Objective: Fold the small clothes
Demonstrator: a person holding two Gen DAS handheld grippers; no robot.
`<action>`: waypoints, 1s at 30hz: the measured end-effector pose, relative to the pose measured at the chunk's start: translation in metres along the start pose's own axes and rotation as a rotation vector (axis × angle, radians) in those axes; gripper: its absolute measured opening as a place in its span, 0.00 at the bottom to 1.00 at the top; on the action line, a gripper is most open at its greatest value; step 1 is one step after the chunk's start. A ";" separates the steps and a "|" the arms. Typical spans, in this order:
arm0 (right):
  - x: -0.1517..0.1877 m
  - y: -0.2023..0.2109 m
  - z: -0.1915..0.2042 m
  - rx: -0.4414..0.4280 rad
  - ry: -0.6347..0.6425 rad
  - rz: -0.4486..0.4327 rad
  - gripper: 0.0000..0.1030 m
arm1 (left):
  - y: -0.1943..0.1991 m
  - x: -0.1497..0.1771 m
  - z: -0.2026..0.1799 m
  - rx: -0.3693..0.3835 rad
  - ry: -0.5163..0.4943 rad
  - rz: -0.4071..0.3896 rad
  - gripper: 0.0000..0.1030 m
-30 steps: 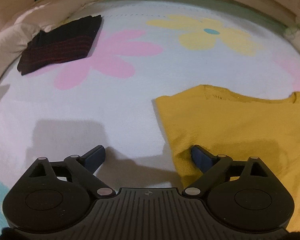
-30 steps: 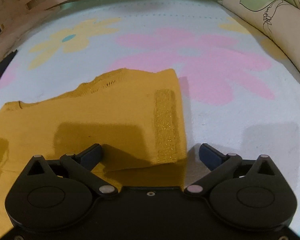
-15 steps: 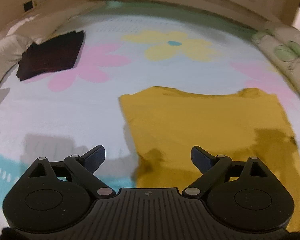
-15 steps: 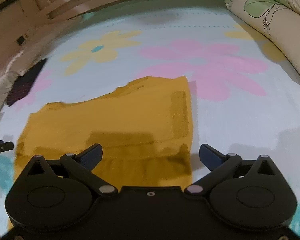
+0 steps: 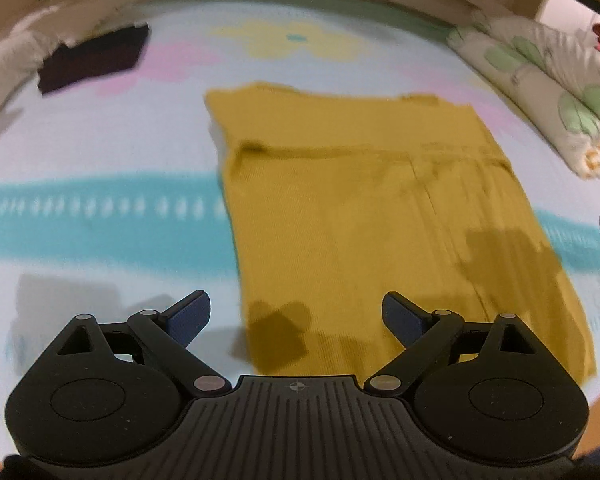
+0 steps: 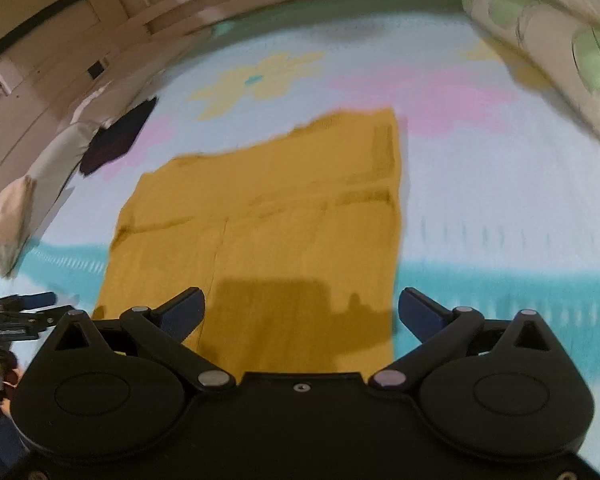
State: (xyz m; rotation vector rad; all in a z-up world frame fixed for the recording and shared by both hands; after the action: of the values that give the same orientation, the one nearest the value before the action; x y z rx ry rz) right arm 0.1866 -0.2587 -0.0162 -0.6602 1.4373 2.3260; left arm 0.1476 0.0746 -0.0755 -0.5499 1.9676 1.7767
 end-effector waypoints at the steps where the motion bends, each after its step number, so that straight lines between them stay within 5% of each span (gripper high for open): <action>1: 0.008 0.002 -0.001 0.001 -0.009 0.013 1.00 | 0.000 0.007 -0.001 0.005 -0.003 0.012 0.91; 10: 0.066 -0.002 -0.024 0.019 -0.050 0.149 1.00 | -0.006 0.059 -0.009 0.052 0.030 0.097 0.92; 18: 0.097 -0.016 -0.025 -0.034 -0.109 0.261 1.00 | -0.013 0.048 -0.034 0.236 0.126 0.053 0.97; 23: 0.107 -0.019 -0.023 -0.075 -0.131 0.272 1.00 | -0.015 0.042 -0.054 0.334 0.140 0.035 0.97; 28: 0.109 -0.018 -0.023 -0.081 -0.132 0.246 1.00 | -0.020 0.043 -0.063 0.331 0.106 0.041 0.96; 30: 0.109 -0.018 -0.022 -0.077 -0.127 0.240 0.95 | -0.019 0.044 -0.064 0.325 0.108 0.044 0.87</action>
State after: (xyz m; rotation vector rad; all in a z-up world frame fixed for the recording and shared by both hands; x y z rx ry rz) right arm 0.1083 -0.2673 -0.0973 -0.3681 1.4442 2.5643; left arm 0.1185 0.0087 -0.1106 -0.5039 2.2977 1.4337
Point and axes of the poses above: each gripper's, at about its wrist camera, not at the fingertips, and y roughly against the way its jaws point, z to its left, x to its underside, the point moved 7 cm from there along -y, roughly the way its jaws point, and after that the axes turned 4 degrees about -x, right-handed, at the moved point
